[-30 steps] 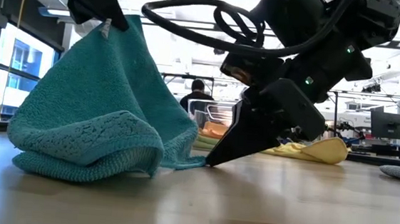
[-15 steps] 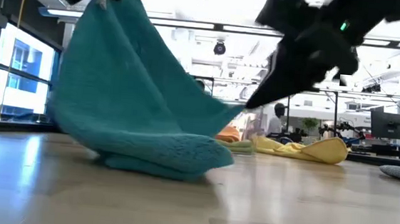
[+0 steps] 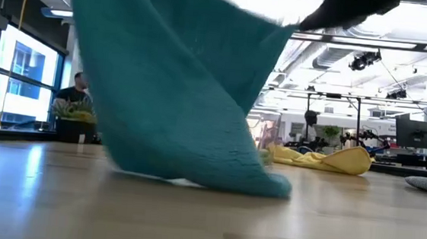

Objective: Fold microfiber towels
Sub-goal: Fold the blue microfiber cloth

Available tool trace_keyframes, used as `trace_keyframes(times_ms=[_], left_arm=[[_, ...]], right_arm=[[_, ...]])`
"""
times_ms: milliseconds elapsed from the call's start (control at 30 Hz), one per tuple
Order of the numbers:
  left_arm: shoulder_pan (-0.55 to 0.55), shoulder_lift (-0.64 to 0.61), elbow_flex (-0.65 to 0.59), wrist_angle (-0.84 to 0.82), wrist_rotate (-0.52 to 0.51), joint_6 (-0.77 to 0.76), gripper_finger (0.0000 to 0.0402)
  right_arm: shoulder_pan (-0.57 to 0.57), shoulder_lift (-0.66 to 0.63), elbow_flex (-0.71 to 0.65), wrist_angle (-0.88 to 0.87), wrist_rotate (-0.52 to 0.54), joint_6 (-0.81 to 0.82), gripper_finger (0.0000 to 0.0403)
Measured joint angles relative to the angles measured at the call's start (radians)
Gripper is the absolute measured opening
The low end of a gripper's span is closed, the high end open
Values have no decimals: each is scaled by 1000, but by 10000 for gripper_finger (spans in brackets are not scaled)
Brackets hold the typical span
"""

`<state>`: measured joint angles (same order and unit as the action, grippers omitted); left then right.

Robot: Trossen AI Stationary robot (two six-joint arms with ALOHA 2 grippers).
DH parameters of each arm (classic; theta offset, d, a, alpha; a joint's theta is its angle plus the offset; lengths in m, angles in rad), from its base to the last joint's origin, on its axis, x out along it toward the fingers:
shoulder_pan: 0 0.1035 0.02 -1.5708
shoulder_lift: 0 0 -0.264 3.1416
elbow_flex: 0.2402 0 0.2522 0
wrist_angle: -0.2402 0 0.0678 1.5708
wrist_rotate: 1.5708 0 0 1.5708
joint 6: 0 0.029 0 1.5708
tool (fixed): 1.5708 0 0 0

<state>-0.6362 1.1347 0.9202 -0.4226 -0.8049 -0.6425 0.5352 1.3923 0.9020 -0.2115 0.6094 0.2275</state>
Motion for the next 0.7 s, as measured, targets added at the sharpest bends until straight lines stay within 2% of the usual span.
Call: trace_keyframes(times_ms=[200,333,567,700], left_arm=[[-83,-2,0,58,-90,-17,0],[-119,-2,0,147,-97,13,0],[-167,-2,0,301,-108,69,0],[-159,-2,0,218,-159,-35,0]], right_arm=[[75,-76,0,8,34,26,0],[120,-115,9,25,54,28,0],[176,-120,153,-47,65,88,0],[158,-121,182,-111,67,160,0]])
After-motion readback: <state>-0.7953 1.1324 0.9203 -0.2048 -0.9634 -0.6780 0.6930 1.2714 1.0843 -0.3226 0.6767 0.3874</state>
